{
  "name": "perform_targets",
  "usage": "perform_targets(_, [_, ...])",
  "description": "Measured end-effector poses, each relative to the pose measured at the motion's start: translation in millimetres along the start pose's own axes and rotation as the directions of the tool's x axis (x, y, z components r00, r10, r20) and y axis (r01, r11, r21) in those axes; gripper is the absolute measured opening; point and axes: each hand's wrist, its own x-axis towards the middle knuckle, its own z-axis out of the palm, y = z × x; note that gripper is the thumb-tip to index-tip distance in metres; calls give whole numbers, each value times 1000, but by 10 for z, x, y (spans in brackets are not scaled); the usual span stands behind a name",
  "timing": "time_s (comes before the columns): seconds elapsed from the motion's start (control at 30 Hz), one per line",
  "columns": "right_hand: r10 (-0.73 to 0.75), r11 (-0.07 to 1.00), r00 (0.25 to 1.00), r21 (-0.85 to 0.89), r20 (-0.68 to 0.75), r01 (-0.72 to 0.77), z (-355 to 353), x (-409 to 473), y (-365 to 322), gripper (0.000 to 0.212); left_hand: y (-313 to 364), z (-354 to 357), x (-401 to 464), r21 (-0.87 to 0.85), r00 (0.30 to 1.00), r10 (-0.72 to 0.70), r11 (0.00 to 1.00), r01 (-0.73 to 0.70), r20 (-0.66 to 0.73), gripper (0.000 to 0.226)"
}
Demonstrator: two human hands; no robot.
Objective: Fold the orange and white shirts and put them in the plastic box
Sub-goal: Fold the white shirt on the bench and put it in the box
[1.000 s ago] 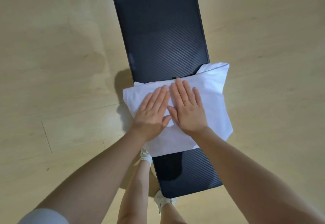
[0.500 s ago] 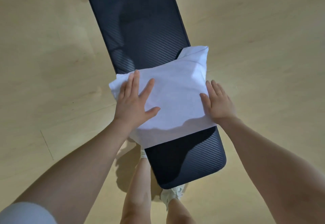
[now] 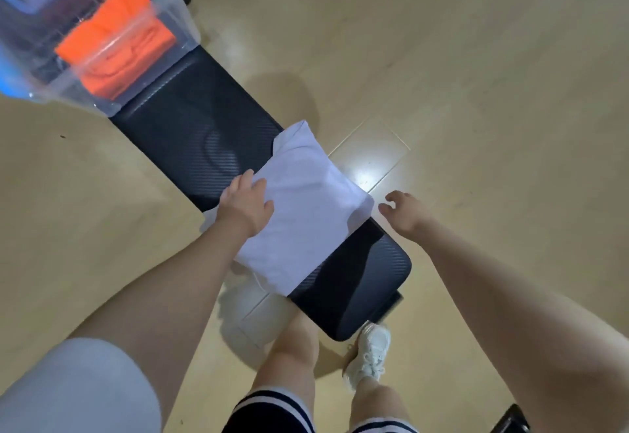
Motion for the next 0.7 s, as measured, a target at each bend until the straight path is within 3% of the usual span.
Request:
perform_targets(0.1, [9, 1000, 999, -11, 47, -9, -151, -328, 26, 37, 88, -322, -115, -111, 993, 39, 993, -27, 111, 38])
perform_targets(0.27, [14, 1000, 999, 6, -51, -14, 22, -830, 100, 44, 237, -490, -393, -119, 987, 149, 983, -141, 63, 43])
perform_targets(0.37, [35, 997, 988, 73, -148, -25, 424, -1079, 101, 40, 227, -377, -549, -86, 973, 216, 974, -209, 79, 42])
perform_targets(0.5, [14, 999, 953, -27, -302, -23, 1047, -1545, 73, 33, -2, -161, -783, -129, 973, 226, 968, -217, 56, 40])
perform_targets(0.63, [84, 996, 945, 62, -317, -67, 1682, -1954, 31, 32, -461, 65, -1077, -234, 976, 214, 952, -199, 41, 38])
perform_targets(0.7, [148, 981, 942, 164, -301, -101, 1964, -2059, -23, 33, -692, 162, -1210, -205, 975, 216, 958, -201, 50, 38])
